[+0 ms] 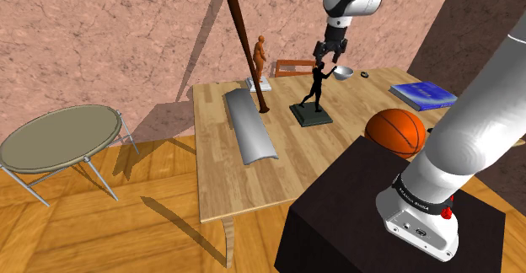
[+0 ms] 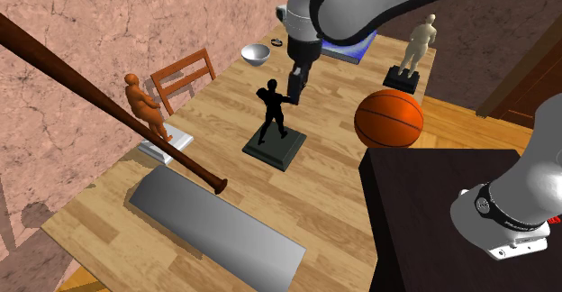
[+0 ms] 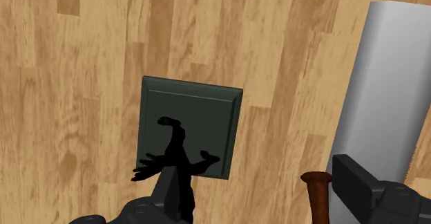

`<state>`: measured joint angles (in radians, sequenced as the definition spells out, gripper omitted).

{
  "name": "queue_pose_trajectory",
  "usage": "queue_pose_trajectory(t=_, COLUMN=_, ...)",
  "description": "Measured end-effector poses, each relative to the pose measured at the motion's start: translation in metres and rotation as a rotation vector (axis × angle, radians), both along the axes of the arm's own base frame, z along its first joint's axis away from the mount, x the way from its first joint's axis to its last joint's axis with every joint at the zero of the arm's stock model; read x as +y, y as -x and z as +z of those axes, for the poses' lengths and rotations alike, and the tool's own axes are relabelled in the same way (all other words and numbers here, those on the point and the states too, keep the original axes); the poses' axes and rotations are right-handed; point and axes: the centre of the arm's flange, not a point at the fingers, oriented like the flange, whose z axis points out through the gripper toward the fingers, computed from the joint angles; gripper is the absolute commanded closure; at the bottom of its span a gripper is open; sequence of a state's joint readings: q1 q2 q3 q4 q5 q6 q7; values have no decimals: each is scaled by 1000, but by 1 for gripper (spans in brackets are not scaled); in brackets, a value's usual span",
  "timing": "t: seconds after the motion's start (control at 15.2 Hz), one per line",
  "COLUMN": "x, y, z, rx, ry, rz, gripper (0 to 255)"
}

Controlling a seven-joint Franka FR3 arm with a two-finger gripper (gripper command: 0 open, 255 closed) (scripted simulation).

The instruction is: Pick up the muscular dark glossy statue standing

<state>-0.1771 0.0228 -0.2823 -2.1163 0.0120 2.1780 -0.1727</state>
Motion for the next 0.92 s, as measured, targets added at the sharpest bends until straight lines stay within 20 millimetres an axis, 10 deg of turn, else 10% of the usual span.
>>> queue_pose_trajectory(t=0.46, x=-60, y=-29, z=-47, rx=15, ry=13, rz=-86, gripper=0)
queue_pose_trajectory(t=0.92, x=-66, y=-29, z=-88, rx=16, ry=14, rz=-92, gripper=0)
